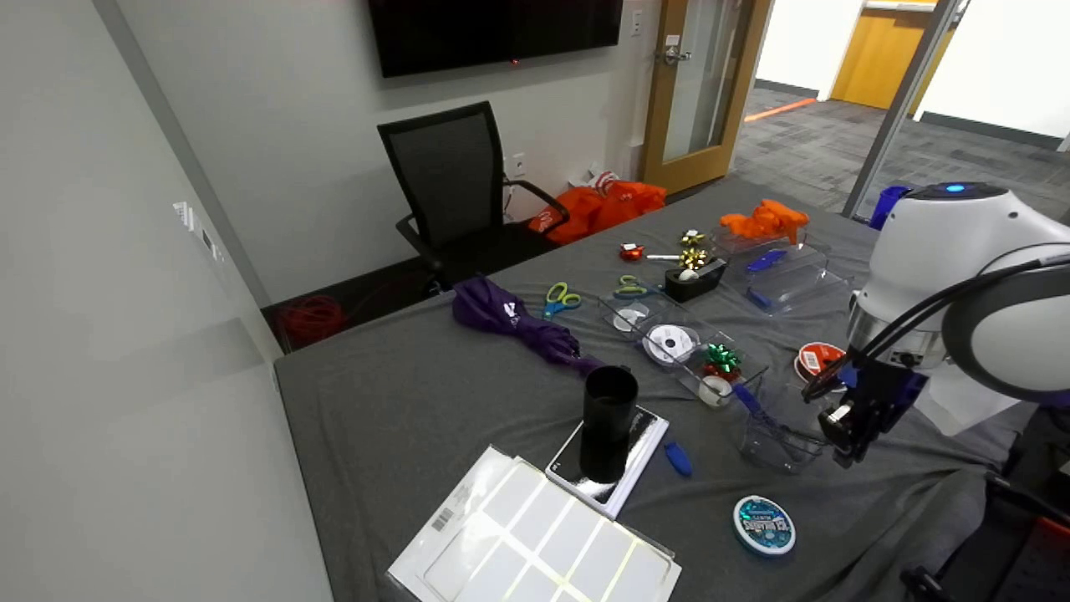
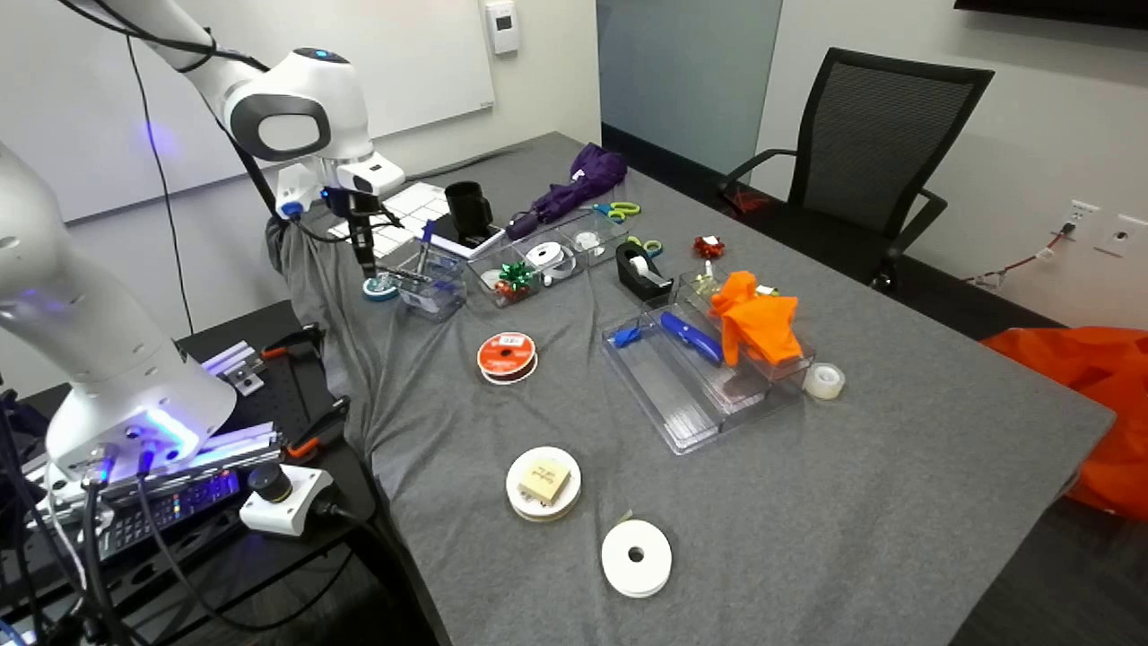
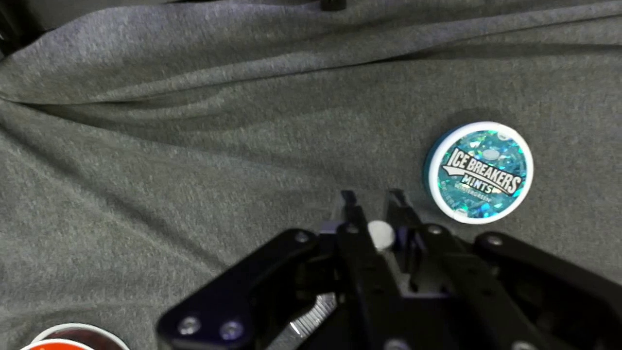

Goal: Put the blue marker inside the middle compartment of the container

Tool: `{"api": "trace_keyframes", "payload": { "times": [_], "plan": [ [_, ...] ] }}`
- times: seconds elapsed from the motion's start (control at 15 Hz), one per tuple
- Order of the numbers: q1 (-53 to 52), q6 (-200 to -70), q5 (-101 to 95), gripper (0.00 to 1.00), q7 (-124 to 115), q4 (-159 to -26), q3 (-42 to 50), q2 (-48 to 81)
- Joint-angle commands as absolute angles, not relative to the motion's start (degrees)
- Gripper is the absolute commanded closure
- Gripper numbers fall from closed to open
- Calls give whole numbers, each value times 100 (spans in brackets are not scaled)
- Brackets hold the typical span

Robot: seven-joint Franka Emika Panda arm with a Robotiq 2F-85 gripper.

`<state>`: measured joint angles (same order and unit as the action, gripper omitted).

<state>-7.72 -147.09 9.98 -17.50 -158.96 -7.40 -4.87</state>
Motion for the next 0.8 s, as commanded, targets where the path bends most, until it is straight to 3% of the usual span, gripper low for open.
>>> {"api": "trace_keyframes", "payload": {
  "times": [0.0,0.73],
  "plan": [
    [-700,-14431,915,96,-2045,-15884,-751,-605],
    [-690,-12672,1519,96,-2070,-15963,-550,-2332]
  ]
}}
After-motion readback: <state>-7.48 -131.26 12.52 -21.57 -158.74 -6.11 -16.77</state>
